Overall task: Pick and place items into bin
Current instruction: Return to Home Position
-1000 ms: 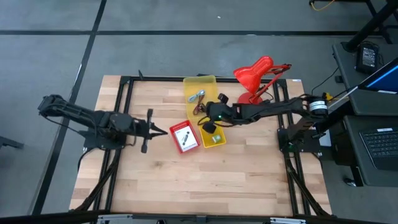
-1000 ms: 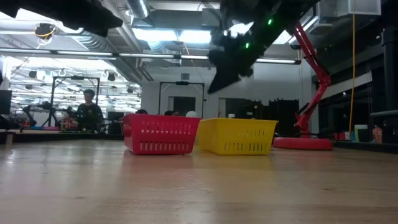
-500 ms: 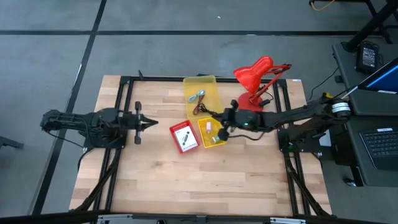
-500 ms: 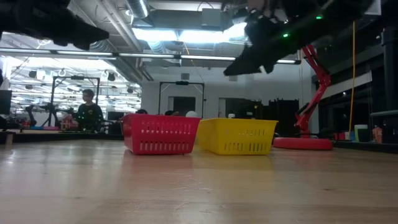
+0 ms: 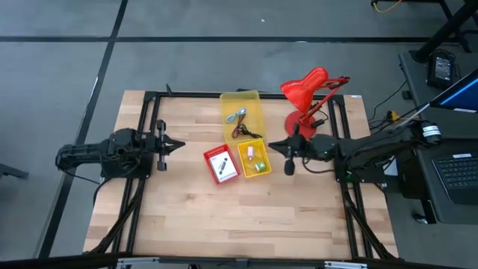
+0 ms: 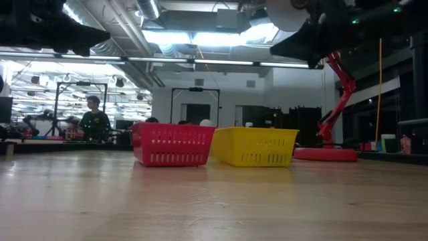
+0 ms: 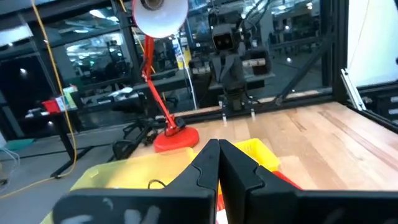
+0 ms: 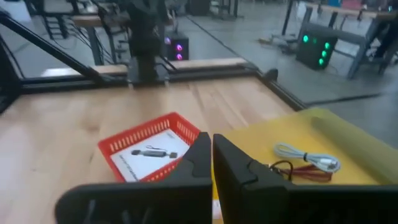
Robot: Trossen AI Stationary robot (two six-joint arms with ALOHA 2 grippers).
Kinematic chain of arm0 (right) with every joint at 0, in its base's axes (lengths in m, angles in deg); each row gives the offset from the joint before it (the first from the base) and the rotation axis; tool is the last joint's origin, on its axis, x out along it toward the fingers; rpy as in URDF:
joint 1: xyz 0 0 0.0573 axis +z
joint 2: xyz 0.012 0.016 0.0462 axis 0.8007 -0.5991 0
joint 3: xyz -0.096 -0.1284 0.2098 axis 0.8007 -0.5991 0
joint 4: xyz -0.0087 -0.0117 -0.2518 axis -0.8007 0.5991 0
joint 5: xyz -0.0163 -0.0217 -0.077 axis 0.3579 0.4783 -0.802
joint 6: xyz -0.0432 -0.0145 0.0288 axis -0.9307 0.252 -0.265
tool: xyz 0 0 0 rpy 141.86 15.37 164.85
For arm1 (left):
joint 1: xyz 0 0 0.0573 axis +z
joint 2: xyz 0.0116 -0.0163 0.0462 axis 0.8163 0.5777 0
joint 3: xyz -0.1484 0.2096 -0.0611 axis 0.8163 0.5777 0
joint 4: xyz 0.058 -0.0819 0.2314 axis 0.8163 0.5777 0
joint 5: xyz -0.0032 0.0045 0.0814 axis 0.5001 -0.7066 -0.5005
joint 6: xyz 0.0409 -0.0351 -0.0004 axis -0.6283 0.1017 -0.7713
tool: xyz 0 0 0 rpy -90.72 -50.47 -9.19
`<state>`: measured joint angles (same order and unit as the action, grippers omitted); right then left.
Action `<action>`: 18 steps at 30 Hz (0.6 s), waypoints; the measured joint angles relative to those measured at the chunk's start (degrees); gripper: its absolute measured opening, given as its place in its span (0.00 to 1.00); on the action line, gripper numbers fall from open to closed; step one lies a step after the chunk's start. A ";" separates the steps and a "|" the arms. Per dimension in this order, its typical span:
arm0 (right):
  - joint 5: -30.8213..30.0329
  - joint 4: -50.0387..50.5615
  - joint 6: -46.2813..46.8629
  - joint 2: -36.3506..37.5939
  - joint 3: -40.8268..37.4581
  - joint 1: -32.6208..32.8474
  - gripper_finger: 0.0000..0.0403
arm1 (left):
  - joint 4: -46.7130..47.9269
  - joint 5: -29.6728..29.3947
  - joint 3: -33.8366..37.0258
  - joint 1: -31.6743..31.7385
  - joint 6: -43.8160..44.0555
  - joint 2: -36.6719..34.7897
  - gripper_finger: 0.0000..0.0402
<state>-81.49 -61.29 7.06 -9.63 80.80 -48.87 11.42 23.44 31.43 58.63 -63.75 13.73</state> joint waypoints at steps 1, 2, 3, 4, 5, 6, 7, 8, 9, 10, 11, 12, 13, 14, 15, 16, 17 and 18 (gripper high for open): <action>0.02 -0.45 -0.36 1.08 -0.75 0.31 0.00 | 0.26 0.74 0.00 0.60 0.02 0.05 0.01; -0.01 -1.11 -0.68 2.01 -1.35 0.62 0.00 | 0.37 1.56 0.00 1.11 0.21 0.02 0.01; 0.02 -1.87 -1.24 2.89 -1.87 0.96 0.00 | 0.26 2.20 0.00 1.66 0.35 -0.17 0.01; -0.04 -2.53 -1.54 3.94 -2.68 1.33 0.00 | 0.16 2.50 0.00 2.18 0.51 -0.23 0.01; -0.02 -2.82 -1.76 4.87 -3.42 1.63 0.00 | 0.06 2.68 0.06 2.73 0.90 -0.21 0.01; 0.03 -3.27 -1.84 5.69 -4.11 1.96 0.00 | 0.09 2.72 0.28 3.18 1.32 -0.23 0.01; 0.00 -3.40 -1.69 6.43 -4.66 2.37 0.00 | -0.14 2.76 0.72 3.64 1.43 -0.32 0.01; -0.01 -3.54 -1.63 7.23 -5.16 2.75 0.00 | -0.82 3.12 1.51 4.02 1.66 -0.30 0.01; -0.02 -3.58 -1.60 7.93 -5.69 3.13 0.00 | -2.46 3.65 2.67 4.39 1.86 -0.30 0.01; -0.04 -3.91 -1.53 8.38 -6.15 3.61 0.00 | -4.35 4.24 3.96 4.76 1.93 -0.30 0.01; -0.04 -4.19 -1.42 8.80 -6.66 4.08 0.00 | -5.82 4.86 5.18 5.14 2.01 -0.30 0.01; -0.04 -4.26 -1.41 9.27 -7.28 4.55 0.00 | -7.25 5.16 6.20 5.48 2.03 -0.30 0.01; -0.03 -4.56 -1.44 9.72 -7.72 4.94 0.00 | -8.80 5.05 7.07 5.84 2.03 -0.31 0.01; -0.02 -5.16 -1.47 10.15 -8.11 5.41 0.00 | -9.59 4.59 7.56 6.25 2.13 -0.32 0.01; -0.04 -5.28 -1.47 10.73 -8.42 5.89 0.00 | -9.78 4.04 7.52 6.71 2.32 -0.32 0.01; -0.04 -5.42 -1.61 11.40 -8.67 6.27 0.00 | -10.05 3.93 7.52 7.10 2.40 -0.24 0.01; -0.07 -5.39 -1.80 12.10 -8.90 6.72 0.00 | -10.12 3.92 7.52 7.43 2.47 -0.20 0.01; -0.06 -5.39 -2.42 12.90 -9.12 7.14 0.00 | -10.10 3.90 7.52 7.66 2.70 -0.21 0.01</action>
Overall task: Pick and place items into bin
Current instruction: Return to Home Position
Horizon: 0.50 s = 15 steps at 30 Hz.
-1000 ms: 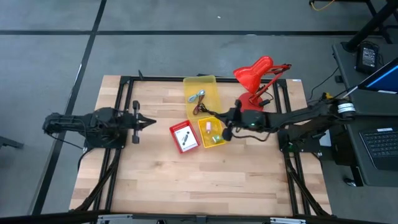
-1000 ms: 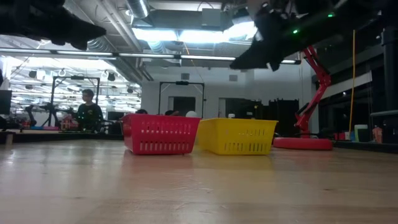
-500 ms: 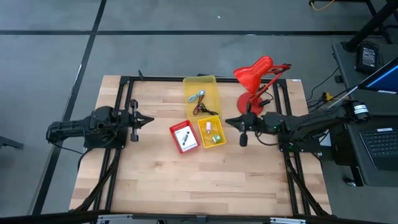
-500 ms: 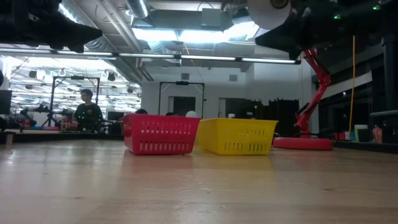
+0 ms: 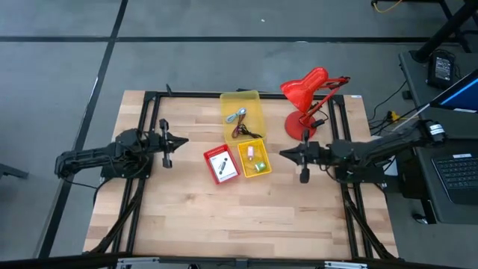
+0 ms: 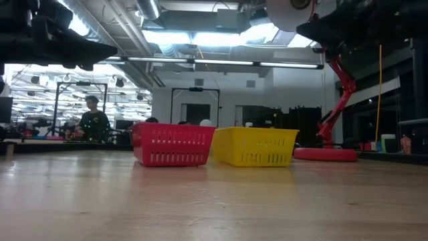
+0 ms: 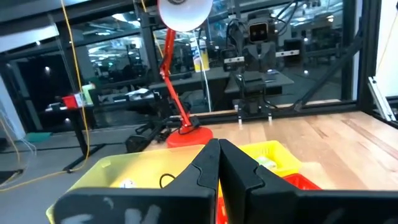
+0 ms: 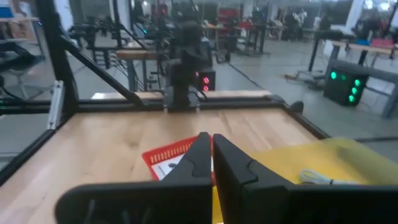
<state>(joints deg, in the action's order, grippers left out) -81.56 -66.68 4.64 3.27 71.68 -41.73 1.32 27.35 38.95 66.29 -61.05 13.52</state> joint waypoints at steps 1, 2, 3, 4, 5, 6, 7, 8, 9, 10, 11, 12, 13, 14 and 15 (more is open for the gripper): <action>0.00 -0.03 -0.71 0.95 -0.30 0.38 0.00 | 0.00 0.02 0.00 0.16 0.36 0.00 0.01; 0.00 -0.04 -1.76 1.99 -0.59 0.73 0.00 | 0.00 0.20 0.00 0.26 0.69 0.00 0.01; -0.12 -0.02 -2.43 3.21 -0.95 0.99 0.00 | 0.12 0.88 0.00 0.26 0.75 0.00 0.01; -0.28 -0.09 -3.26 4.58 -1.50 1.32 0.00 | 0.41 1.41 0.00 0.24 0.80 0.00 0.01; -0.31 -0.14 -3.72 6.13 -2.17 1.60 0.00 | 0.73 1.80 0.00 0.20 0.84 0.00 0.01; -0.36 -0.19 -4.08 7.73 -2.97 1.88 0.00 | 0.98 1.90 0.00 0.16 0.97 0.00 0.01; -0.45 -0.19 -4.55 9.46 -3.90 2.21 0.00 | 1.08 1.87 0.00 0.17 1.37 0.00 0.01; -0.44 -0.19 -4.98 11.23 -4.89 2.58 0.00 | 1.26 1.84 0.00 0.17 1.76 0.00 0.01; -0.43 -0.19 -5.27 13.04 -6.03 2.91 0.00 | 1.53 1.84 0.00 0.17 1.92 0.00 0.01; -0.43 -0.21 -5.36 14.95 -7.24 3.17 0.00 | 1.68 1.85 0.00 0.17 2.26 0.00 0.01; -0.44 -0.05 -5.41 16.87 -8.43 3.42 0.00 | 1.73 1.81 0.00 0.17 2.81 0.00 0.01; -0.43 0.14 -5.51 18.75 -9.50 3.52 0.00 | 1.73 1.78 0.00 0.17 3.34 0.00 0.01; -0.43 0.42 -6.04 20.62 -10.60 3.60 0.00 | 1.73 1.77 0.00 0.17 3.75 0.00 0.01; -0.43 1.08 -6.72 22.69 -11.63 3.71 0.00 | 1.71 1.75 0.00 0.17 4.14 0.00 0.01; -0.44 2.03 -7.39 24.66 -12.46 3.75 0.00 | 1.73 1.75 0.00 0.17 4.40 0.00 0.01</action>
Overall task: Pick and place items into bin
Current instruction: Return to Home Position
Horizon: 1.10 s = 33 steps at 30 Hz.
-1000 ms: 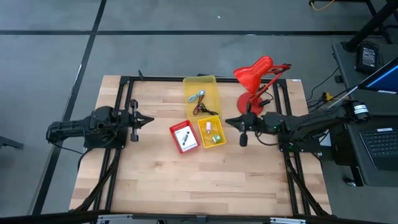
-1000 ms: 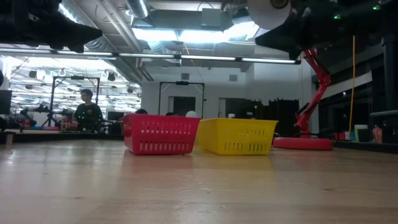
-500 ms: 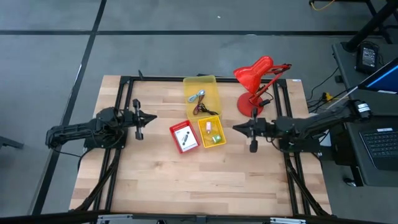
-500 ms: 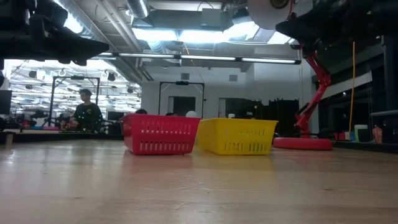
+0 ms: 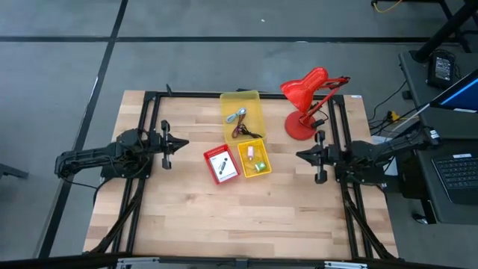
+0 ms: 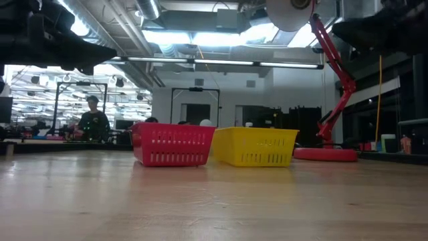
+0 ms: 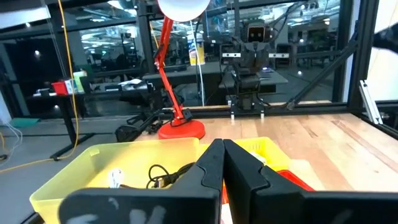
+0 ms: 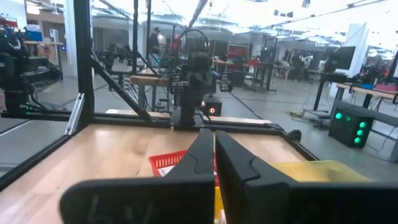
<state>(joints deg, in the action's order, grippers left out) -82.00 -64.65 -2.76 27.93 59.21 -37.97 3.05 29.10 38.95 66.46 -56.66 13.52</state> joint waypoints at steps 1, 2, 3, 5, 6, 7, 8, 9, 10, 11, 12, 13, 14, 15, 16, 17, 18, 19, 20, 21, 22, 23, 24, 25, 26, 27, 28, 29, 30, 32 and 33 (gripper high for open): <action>-0.01 0.99 -0.47 1.95 -0.77 0.00 0.00 | 0.00 -0.02 0.00 0.00 0.29 0.00 0.01; 0.01 1.58 -0.62 3.80 -1.60 0.00 0.00 | 0.00 -0.02 0.00 0.00 0.34 0.00 0.01; 0.01 1.72 -0.63 5.51 -2.49 0.00 0.00 | 0.01 -0.03 0.00 0.00 0.36 0.00 0.01; 0.31 1.75 -0.63 8.68 -4.15 -0.02 0.00 | 0.02 -0.08 0.00 0.00 0.34 0.00 0.01; 0.45 3.32 -0.83 10.06 -4.39 0.00 0.00 | 0.02 -0.16 0.00 0.00 0.24 0.00 0.01; 0.51 5.40 -0.75 11.30 -4.39 0.00 0.00 | 0.04 -0.40 0.00 0.00 -0.25 0.00 0.01; 0.51 7.22 -0.69 12.28 -4.39 0.00 0.00 | 0.04 -0.84 0.00 0.00 -0.59 0.00 0.01; 0.53 8.39 -0.69 13.15 -4.39 -0.02 0.00 | 0.04 -1.30 0.00 0.00 -0.74 0.00 0.01; 0.53 9.29 -0.77 13.96 -4.39 -0.02 0.00 | 0.04 -1.57 0.00 0.00 -0.98 0.00 0.01; 0.51 10.01 -0.95 14.69 -4.38 -0.02 0.00 | 0.04 -1.64 0.00 0.00 -1.00 0.00 0.01; 0.40 10.65 -1.28 15.36 -4.39 -0.02 0.00 | 0.08 -1.66 0.00 0.00 -1.01 0.00 0.01; 0.15 11.36 -1.87 15.99 -4.38 -0.05 0.00 | 0.15 -1.66 0.00 0.00 -1.02 0.00 0.01; 0.07 11.74 -2.16 16.55 -4.38 -0.08 0.00 | 0.33 -1.66 0.00 0.00 -1.02 0.00 0.01; 0.05 12.04 -2.24 17.10 -4.37 -0.11 0.00 | 0.60 -1.66 0.00 0.00 -1.02 0.00 0.01; 0.05 12.30 -2.19 17.50 -4.37 -0.11 0.00 | 0.90 -1.66 0.00 0.00 -1.03 0.00 0.01; 0.03 13.19 -2.12 17.81 -4.37 -0.11 0.00 | 1.18 -1.64 0.00 0.00 -1.08 0.00 0.01; 0.03 14.10 -1.94 17.89 -4.37 -0.11 0.00 | 1.44 -1.61 0.00 0.00 -1.06 0.00 0.01; 0.03 14.67 -1.83 17.86 -4.37 -0.11 0.00 | 1.51 -1.57 0.00 0.00 -1.06 0.00 0.01; 0.03 15.14 -1.41 17.85 -4.37 -0.11 0.00 | 1.51 -1.51 0.00 0.00 -1.13 0.00 0.01; 0.03 15.48 -0.86 17.78 -4.37 -0.11 0.00 | 1.51 -1.49 0.00 0.00 -1.15 0.00 0.01; 0.01 16.03 -0.80 17.74 -4.37 -0.11 0.00 | 1.49 -1.49 0.00 0.00 -1.15 0.00 0.01; 0.01 16.69 -0.93 17.72 -4.37 -0.11 0.00 | 1.42 -1.49 0.00 0.00 -1.17 0.00 0.01; 0.01 17.21 -1.26 17.72 -4.37 -0.12 0.00 | 1.42 -1.48 0.00 0.00 -1.17 0.00 0.01; -0.01 17.67 -1.80 17.72 -4.37 -0.13 0.00 | 1.42 -1.46 0.00 0.00 -1.17 0.00 0.01; 0.00 18.06 -1.92 17.72 -4.37 -0.13 0.00 | 1.42 -1.48 0.00 0.00 -1.17 0.00 0.01; -0.01 18.40 -1.93 17.72 -4.37 -0.13 0.00 | 1.42 -1.48 0.00 0.00 -1.17 0.00 0.01; 0.01 18.40 -1.93 17.70 -4.37 -0.13 0.00 | 1.41 -1.47 0.00 0.00 -1.17 0.00 0.01; 0.01 18.24 -1.91 17.72 -4.37 -0.13 0.00 | 1.40 -1.46 0.00 0.00 -1.17 0.00 0.01; 0.00 18.08 -1.78 17.71 -4.37 -0.13 0.00 | 1.40 -1.46 0.00 0.00 -1.17 0.00 0.01; -0.01 18.10 1.06 17.72 -4.37 -0.13 0.00 | 1.40 -1.46 0.00 0.00 -1.17 0.00 0.01; 0.01 18.10 2.63 17.72 -4.37 -0.13 0.00 | 1.40 -1.46 0.00 0.00 -1.17 0.00 0.01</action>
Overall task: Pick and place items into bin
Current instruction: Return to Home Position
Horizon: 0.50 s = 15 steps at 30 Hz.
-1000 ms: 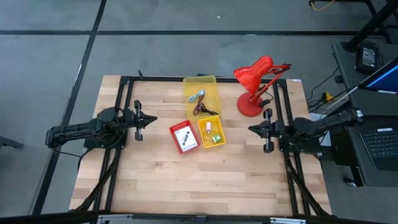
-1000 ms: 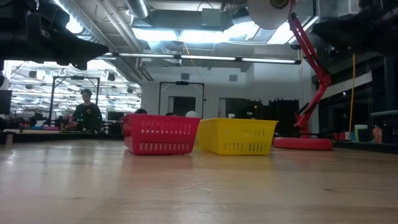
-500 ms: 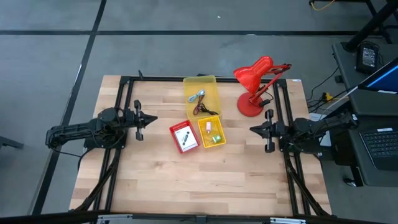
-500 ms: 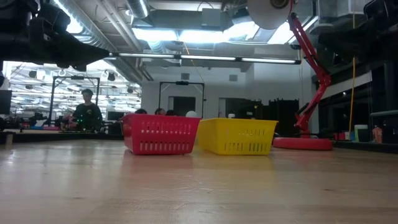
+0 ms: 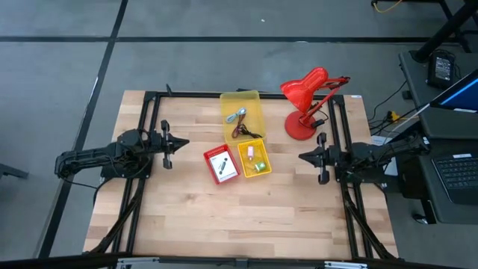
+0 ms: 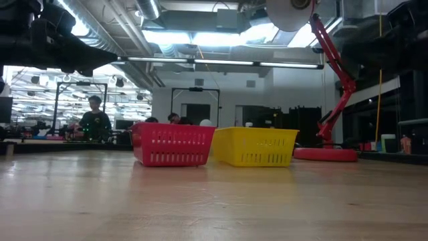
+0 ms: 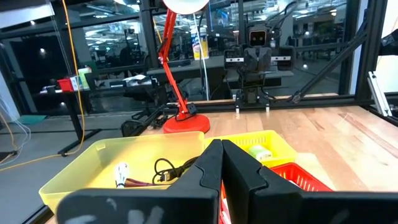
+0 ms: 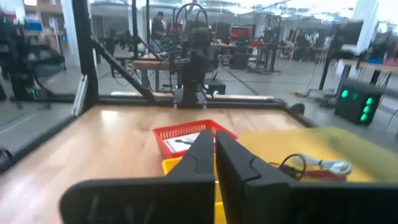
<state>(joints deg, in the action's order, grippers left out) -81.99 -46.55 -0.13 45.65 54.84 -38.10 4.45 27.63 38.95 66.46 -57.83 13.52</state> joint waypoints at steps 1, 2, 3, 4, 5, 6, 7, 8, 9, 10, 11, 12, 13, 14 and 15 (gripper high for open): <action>-0.02 0.00 1.34 0.00 0.00 0.00 0.00 | 0.00 0.00 0.00 0.00 0.00 0.00 0.01; -0.02 0.00 2.39 -0.02 0.00 0.00 0.00 | 0.00 0.00 0.00 0.00 0.00 0.00 0.01; -0.03 -0.02 3.00 0.00 0.00 0.00 0.00 | -0.01 0.00 0.00 0.00 0.00 0.00 0.01; 0.00 -0.02 3.41 0.00 0.00 -0.02 0.00 | -0.02 0.00 0.00 0.00 0.00 0.00 0.01; -0.02 -0.02 3.81 0.00 0.00 0.00 0.00 | -0.02 0.00 0.00 0.00 0.00 0.00 0.01; -0.02 -0.02 4.24 0.00 0.00 0.00 0.00 | -0.02 0.00 0.00 0.00 0.00 0.00 0.01; -0.02 -0.04 4.38 0.00 0.00 0.00 0.00 | -0.02 0.00 0.00 0.00 0.00 0.00 0.01; -0.02 -0.04 4.34 0.00 0.00 0.00 0.00 | -0.02 0.00 0.00 0.00 0.00 0.00 0.01; -0.02 -0.04 4.29 0.00 0.00 0.00 0.00 | -0.02 0.02 0.00 0.00 0.00 0.00 0.01; -0.02 -0.04 4.29 0.00 0.00 0.00 0.00 | -0.02 0.01 0.00 0.00 0.00 0.00 0.01; -0.02 -0.04 4.33 0.00 0.00 0.00 0.00 | -0.02 0.02 0.00 0.00 0.00 0.00 0.01; -0.02 -0.07 4.32 0.00 0.00 -0.02 0.00 | -0.02 0.01 0.00 0.00 0.00 0.00 0.01; -0.02 -0.07 4.31 -0.01 0.00 -0.01 0.00 | -0.02 0.02 0.00 0.00 0.00 0.00 0.01; -0.02 -0.07 4.27 0.00 0.00 0.00 0.00 | -0.02 0.02 0.00 0.00 0.00 0.00 0.01; -0.02 -0.08 4.27 0.00 0.00 0.00 0.00 | -0.02 0.02 0.00 0.00 0.00 0.00 0.01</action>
<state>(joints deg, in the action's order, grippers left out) -82.01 -46.63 4.14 45.65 54.84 -38.10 4.42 27.65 38.95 66.46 -57.83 13.52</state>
